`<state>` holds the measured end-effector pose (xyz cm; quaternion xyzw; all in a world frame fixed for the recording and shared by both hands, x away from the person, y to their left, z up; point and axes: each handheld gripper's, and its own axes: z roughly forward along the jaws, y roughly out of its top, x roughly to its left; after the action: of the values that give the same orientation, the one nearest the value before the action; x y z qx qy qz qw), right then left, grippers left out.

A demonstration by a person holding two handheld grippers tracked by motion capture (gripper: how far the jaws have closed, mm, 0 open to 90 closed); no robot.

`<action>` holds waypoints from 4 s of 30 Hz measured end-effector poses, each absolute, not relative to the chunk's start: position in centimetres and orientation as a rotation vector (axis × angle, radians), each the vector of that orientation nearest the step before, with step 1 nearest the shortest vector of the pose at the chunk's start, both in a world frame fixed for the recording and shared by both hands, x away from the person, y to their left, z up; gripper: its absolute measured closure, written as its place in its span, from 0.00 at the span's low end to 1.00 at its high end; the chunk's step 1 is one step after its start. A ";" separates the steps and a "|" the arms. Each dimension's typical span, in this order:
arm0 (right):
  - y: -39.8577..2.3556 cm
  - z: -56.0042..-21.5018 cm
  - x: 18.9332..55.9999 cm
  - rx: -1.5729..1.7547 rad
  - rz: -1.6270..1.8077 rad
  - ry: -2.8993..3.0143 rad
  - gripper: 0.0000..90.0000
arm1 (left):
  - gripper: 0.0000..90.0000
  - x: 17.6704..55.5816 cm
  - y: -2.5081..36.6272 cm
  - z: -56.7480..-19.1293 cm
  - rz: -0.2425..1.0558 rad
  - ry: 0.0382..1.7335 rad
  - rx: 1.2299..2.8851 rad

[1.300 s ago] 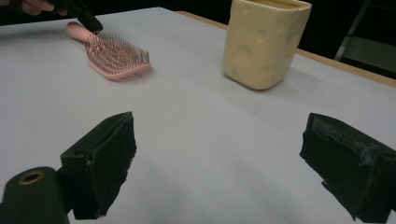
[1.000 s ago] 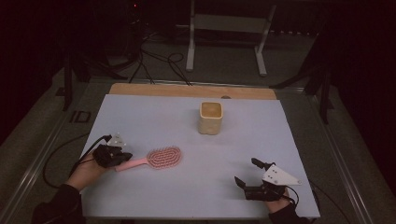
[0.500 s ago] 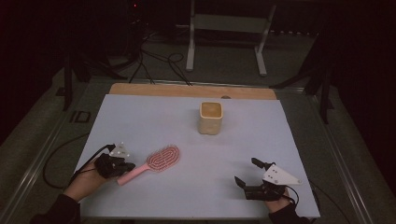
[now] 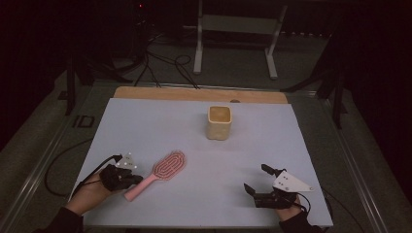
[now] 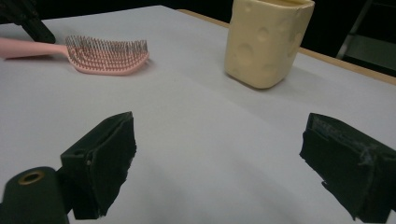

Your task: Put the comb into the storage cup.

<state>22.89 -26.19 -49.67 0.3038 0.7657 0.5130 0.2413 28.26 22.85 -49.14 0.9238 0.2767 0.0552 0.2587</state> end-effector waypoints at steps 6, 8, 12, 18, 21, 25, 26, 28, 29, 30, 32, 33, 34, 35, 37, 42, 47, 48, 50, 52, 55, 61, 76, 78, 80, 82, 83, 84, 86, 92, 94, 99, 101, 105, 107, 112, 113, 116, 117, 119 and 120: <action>-26.3 -49.7 22.9 0.836 1.406 2.093 0.11 | 1.00 27.6 22.1 -49.1 0.144 0.735 2.517; -26.2 -49.7 22.9 0.837 1.403 2.096 0.11 | 1.00 27.4 22.0 -49.1 0.125 0.729 2.512; -26.1 -49.7 22.9 0.834 1.401 2.095 0.11 | 1.00 27.1 21.7 -49.1 0.115 0.710 2.516; -26.2 -49.7 23.0 0.835 1.403 2.094 0.11 | 1.00 27.1 21.8 -48.7 0.133 0.764 2.510; -26.2 -49.7 22.9 0.835 1.400 2.096 0.11 | 1.00 27.0 21.8 -48.4 0.161 0.820 2.499; -26.2 -49.7 23.0 0.835 1.398 2.097 0.11 | 1.00 26.8 21.7 -47.7 0.163 0.861 2.487; -26.2 -49.7 22.9 0.835 1.397 2.098 0.11 | 1.00 26.7 21.6 -47.4 0.165 0.866 2.487; -26.2 -49.7 22.9 0.833 1.399 2.095 0.11 | 0.99 26.6 21.5 -46.9 0.170 0.913 2.460; -26.2 -49.7 23.0 0.833 1.400 2.095 0.11 | 0.98 26.6 21.4 -46.6 0.173 0.930 2.449; -26.1 -49.7 23.0 0.834 1.399 2.097 0.11 | 0.95 26.6 21.3 -46.3 0.177 0.955 2.442; -26.1 -49.7 23.0 0.832 1.397 2.099 0.11 | 0.91 26.5 21.1 -45.8 0.197 0.995 2.440; -26.1 -49.7 22.9 0.834 1.397 2.095 0.11 | 0.88 26.5 20.9 -45.5 0.196 1.008 2.438; -26.1 -49.7 23.0 0.832 1.399 2.095 0.11 | 0.88 26.4 20.7 -45.3 0.192 1.016 2.436; -26.2 -49.7 23.0 0.833 1.399 2.095 0.11 | 0.88 26.4 20.6 -45.0 0.192 1.023 2.435; -26.2 -49.7 23.0 0.835 1.397 2.099 0.11 | 0.85 26.3 20.3 -44.5 0.183 1.026 2.433; -26.2 -49.7 23.0 0.834 1.396 2.099 0.11 | 0.73 26.1 19.4 -43.4 0.181 1.044 2.438; -26.1 -49.7 23.0 0.832 1.399 2.097 0.11 | 0.55 26.2 18.7 -42.6 0.190 1.057 2.468; -26.1 -49.7 23.0 0.833 1.398 2.099 0.11 | 0.51 26.3 18.6 -42.5 0.191 1.059 2.476; -26.1 -49.7 23.0 0.830 1.397 2.098 0.11 | 0.44 26.3 18.3 -42.3 0.199 1.053 2.490; -26.1 -49.7 23.0 0.830 1.399 2.097 0.11 | 0.38 26.4 18.2 -42.3 0.197 1.044 2.488; -26.1 -49.7 23.0 0.828 1.395 2.099 0.11 | 0.19 26.7 17.7 -42.4 0.184 1.063 2.504; -26.1 -49.7 23.0 0.830 1.398 2.099 0.11 | 0.01 26.9 17.2 -43.0 0.097 1.073 2.512; -26.1 -49.8 23.1 0.841 1.393 2.108 0.11 | 0.00 28.1 16.2 -46.4 0.037 1.187 2.555; -26.0 -49.8 23.0 0.838 1.391 2.108 0.11 | 0.00 28.2 16.1 -46.5 0.031 1.181 2.573; -26.1 -49.8 23.1 0.838 1.393 2.104 0.11 | 0.00 28.4 15.7 -46.7 0.018 1.189 2.595; -26.1 -49.8 23.1 0.842 1.391 2.107 0.11 | 0.00 28.6 15.5 -46.8 0.040 1.200 2.609; -26.1 -49.8 23.0 0.839 1.389 2.107 0.11 | 0.00 28.8 15.3 -46.9 0.038 1.201 2.625; -26.1 -49.8 23.0 0.839 1.389 2.107 0.11 | 0.00 28.8 15.3 -46.9 0.038 1.201 2.625; -26.1 -49.8 23.1 0.839 1.390 2.105 0.11 | 0.02 29.2 15.2 -47.0 0.024 1.211 2.654; -26.1 -49.8 23.0 0.841 1.394 2.103 0.11 | 0.06 29.8 15.1 -47.1 -0.004 1.234 2.666; -26.1 -49.8 23.1 0.843 1.392 2.106 0.11 | 0.06 29.9 15.1 -47.1 -0.013 1.245 2.658; -26.1 -49.8 23.0 0.840 1.392 2.105 0.11 | 0.18 30.0 14.9 -47.4 -0.006 1.255 2.652; -26.1 -49.7 23.0 0.840 1.395 2.101 0.11 | 0.23 30.1 14.7 -47.5 -0.007 1.262 2.650; -26.1 -49.8 23.1 0.841 1.391 2.103 0.11 | 0.38 30.1 14.7 -47.4 0.009 1.268 2.645; -26.1 -49.7 23.0 0.837 1.396 2.098 0.11 | 0.47 30.1 14.7 -47.4 0.007 1.263 2.640; -26.1 -49.7 23.0 0.836 1.396 2.098 0.11 | 0.56 30.2 14.6 -47.8 -0.001 1.281 2.666; -26.1 -49.7 23.0 0.836 1.396 2.098 0.11 | 0.57 30.2 14.6 -47.8 -0.001 1.281 2.666; -26.1 -49.7 23.0 0.839 1.393 2.102 0.11 | 0.64 30.4 14.7 -48.2 -0.045 1.301 2.665; -26.1 -49.7 23.0 0.835 1.394 2.099 0.11 | 0.67 30.5 14.6 -48.3 -0.049 1.299 2.675; -26.1 -49.7 23.0 0.836 1.398 2.096 0.11 | 0.70 30.5 14.6 -48.4 -0.055 1.303 2.676; -26.1 -49.7 23.1 0.843 1.395 2.100 0.11 | 0.72 30.6 14.7 -48.5 -0.069 1.312 2.666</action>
<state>23.07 -26.15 -49.73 0.3080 0.7670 0.5095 0.2393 30.57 14.67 -48.55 0.8937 0.4399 -0.0232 0.0847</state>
